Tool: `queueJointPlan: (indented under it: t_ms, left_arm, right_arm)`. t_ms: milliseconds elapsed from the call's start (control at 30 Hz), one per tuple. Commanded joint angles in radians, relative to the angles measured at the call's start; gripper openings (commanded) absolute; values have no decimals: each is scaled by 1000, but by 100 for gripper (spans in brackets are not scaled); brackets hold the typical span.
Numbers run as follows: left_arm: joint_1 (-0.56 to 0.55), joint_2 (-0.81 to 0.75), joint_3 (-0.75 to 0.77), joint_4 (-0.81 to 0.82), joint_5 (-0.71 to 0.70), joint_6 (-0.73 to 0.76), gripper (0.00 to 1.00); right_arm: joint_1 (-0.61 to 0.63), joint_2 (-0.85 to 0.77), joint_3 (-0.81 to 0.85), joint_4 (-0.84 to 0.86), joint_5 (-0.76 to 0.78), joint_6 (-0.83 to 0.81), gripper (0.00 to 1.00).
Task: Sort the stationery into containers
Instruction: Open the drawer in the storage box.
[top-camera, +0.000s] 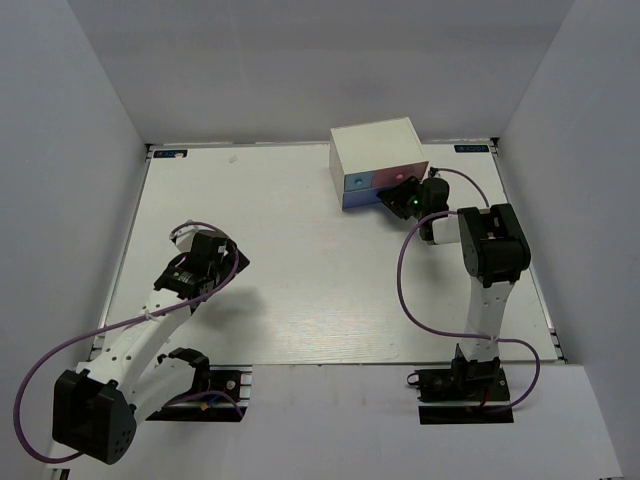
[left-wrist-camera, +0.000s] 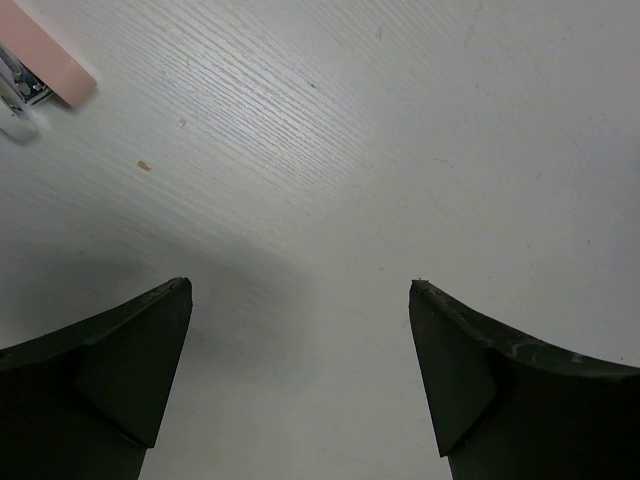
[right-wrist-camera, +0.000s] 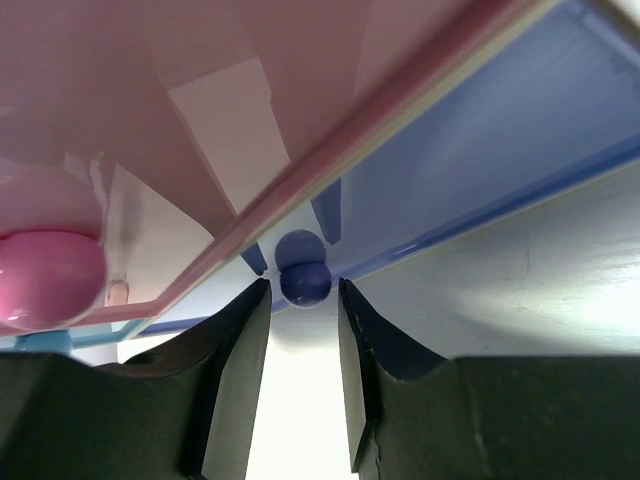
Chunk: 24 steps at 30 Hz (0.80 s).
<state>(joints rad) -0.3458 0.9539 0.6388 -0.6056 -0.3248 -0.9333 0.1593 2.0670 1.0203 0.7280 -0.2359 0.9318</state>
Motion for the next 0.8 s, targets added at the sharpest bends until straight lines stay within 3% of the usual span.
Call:
queueJointPlan:
  t_ms: [0, 533, 767]
  left_arm:
    - [4, -10, 18, 1, 1, -6, 100]
    - [4, -10, 27, 1, 1, -6, 100]
    - [4, -10, 27, 1, 1, -6, 100]
  right_arm:
    - [2, 11, 32, 30, 4, -16, 39]
    - [5, 55, 92, 47, -5, -45, 38]
    - [2, 48, 77, 56, -16, -37, 26]
